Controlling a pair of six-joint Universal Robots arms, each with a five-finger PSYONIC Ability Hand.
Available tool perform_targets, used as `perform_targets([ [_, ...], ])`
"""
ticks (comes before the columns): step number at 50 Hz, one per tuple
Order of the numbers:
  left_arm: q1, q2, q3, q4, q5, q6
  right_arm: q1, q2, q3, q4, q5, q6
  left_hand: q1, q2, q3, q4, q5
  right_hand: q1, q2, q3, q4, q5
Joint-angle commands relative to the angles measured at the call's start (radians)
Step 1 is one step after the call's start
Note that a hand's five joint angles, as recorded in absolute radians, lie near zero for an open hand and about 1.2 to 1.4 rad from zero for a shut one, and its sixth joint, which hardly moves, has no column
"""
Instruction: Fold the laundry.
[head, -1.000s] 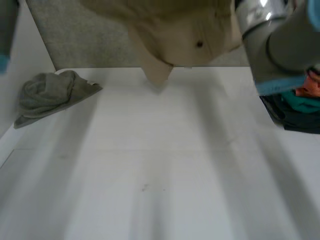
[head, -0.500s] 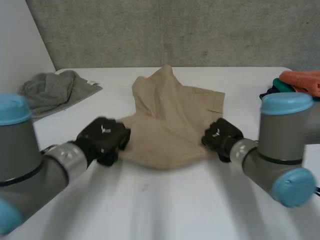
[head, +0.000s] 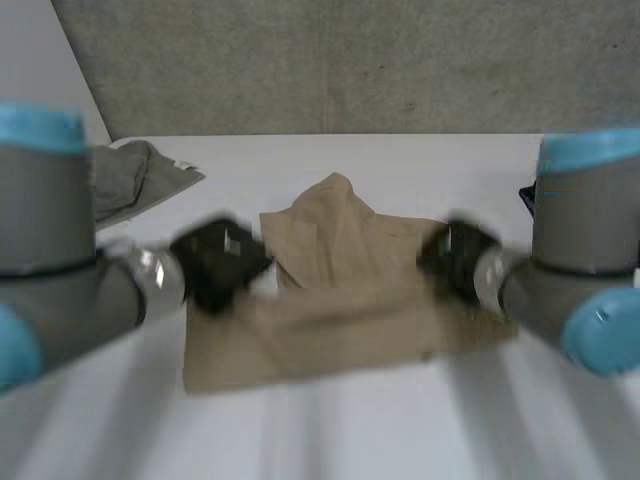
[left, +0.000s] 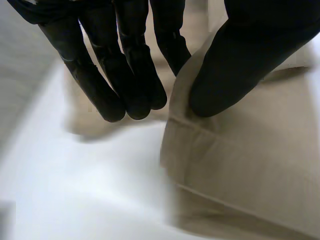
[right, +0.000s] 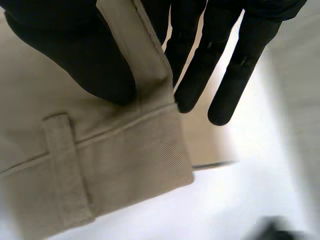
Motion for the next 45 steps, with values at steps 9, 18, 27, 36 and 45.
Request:
perform_targets([
  [9, 0.018, -0.009, 0.825, 0.423, -0.101, -0.246, 0.015, -0.043, -0.462, -0.701, -0.012, 0.121, 0.233, 0.197, 0.205, 0.198, 0.223, 0.281, 0.217, 0.204, 0.197, 0.195],
  [18, 0.053, 0.011, 0.594, 0.448, -0.080, -0.293, 0.013, 0.030, -0.438, -0.673, -0.021, 0.160, 0.233, 0.197, 0.205, 0.198, 0.223, 0.281, 0.217, 0.204, 0.197, 0.195],
  [27, 0.056, -0.054, 0.264, 0.502, -0.047, -0.316, 0.027, 0.124, -0.254, -0.627, -0.027, 0.160, 0.233, 0.197, 0.205, 0.198, 0.223, 0.281, 0.217, 0.204, 0.197, 0.195],
  [36, 0.036, -0.124, -0.055, 0.517, -0.012, -0.303, 0.026, 0.175, 0.023, -0.597, -0.030, 0.123, 0.233, 0.197, 0.205, 0.198, 0.223, 0.281, 0.217, 0.204, 0.197, 0.195],
  [45, 0.030, 0.040, -0.233, 0.362, -0.006, -0.293, 0.003, 0.063, 0.179, -0.379, -0.030, 0.051, 0.233, 0.197, 0.205, 0.198, 0.223, 0.281, 0.217, 0.204, 0.197, 0.195],
])
